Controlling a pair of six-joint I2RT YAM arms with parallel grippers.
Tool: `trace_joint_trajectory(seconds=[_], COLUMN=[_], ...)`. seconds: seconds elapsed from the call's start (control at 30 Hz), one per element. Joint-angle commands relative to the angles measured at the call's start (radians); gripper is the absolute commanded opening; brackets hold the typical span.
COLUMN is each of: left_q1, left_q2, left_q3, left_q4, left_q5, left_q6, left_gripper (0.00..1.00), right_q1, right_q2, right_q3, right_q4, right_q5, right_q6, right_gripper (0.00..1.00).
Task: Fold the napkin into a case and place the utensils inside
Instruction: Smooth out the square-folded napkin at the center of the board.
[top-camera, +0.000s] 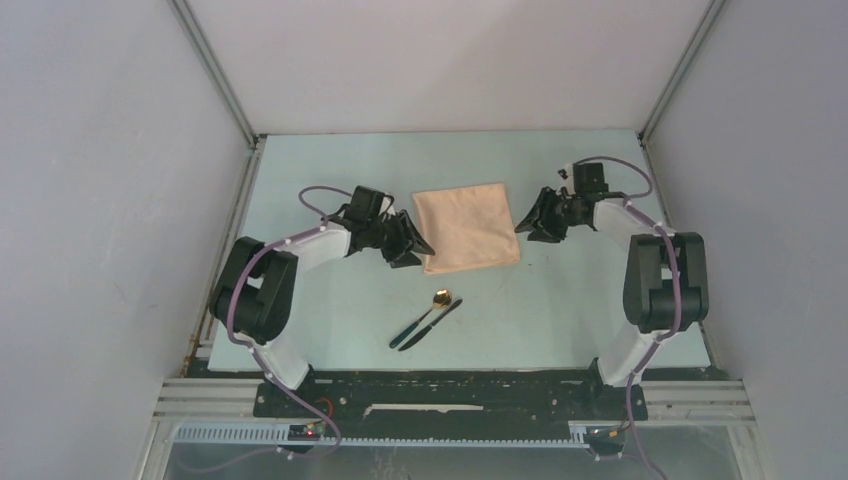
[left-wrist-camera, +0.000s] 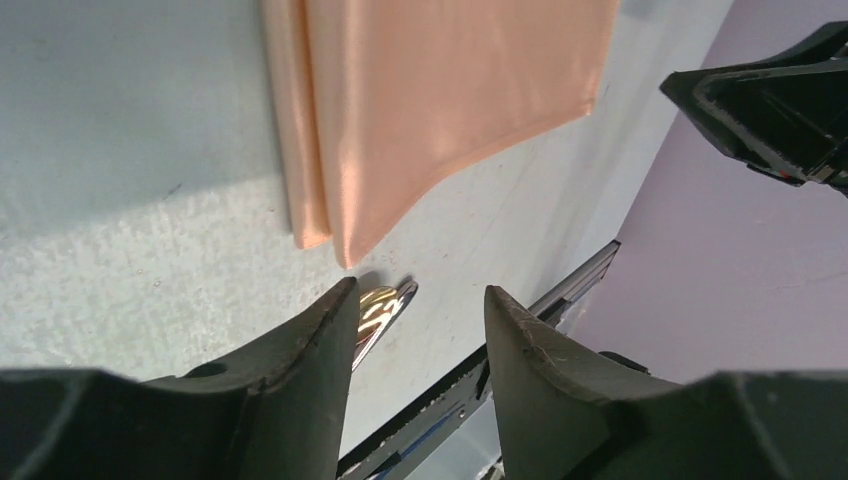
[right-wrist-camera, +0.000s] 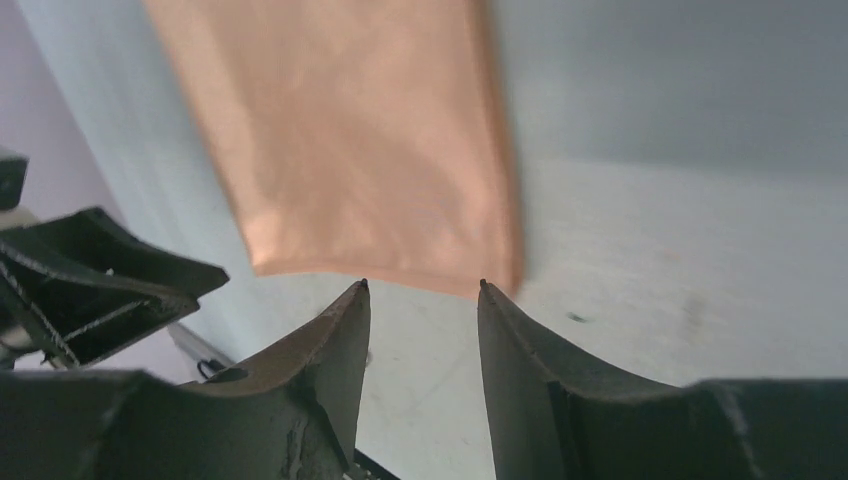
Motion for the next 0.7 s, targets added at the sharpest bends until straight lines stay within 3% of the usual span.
trace_joint_trajectory(seconds=[0.0, 0.2, 0.27, 0.47, 0.67], left_q1=[-0.002, -0.027, -0.032, -0.032, -0.019], left_q2=[-0.036, 0.080, 0.133, 0.212, 0.203], left_q3=[0.039, 0.142, 0.168, 0.144, 0.035], left_q4=[0.002, 0.074, 0.107, 0.118, 0.159], left_q5=[0.003, 0.049, 0.072, 0.045, 0.015], left_q6=[0.005, -0.023, -0.040, -0.024, -0.022], left_gripper=[0.53, 0.20, 0.14, 0.08, 0.07], right_q1=[0.095, 0.114, 0.108, 0.089, 0.149], right_q2=[0.068, 0.202, 0.229, 0.276, 0.183], right_q3=[0.043, 0.049, 0.049, 0.049, 0.047], right_q4=[0.117, 0.281, 0.293, 0.265, 0.266], right_q5=[-0.161, -0.289, -0.300, -0.295, -0.198], right_q6=[0.040, 0.152, 0.159, 0.126, 0.087], right_gripper=[0.52, 0.50, 0.49, 0.52, 0.74])
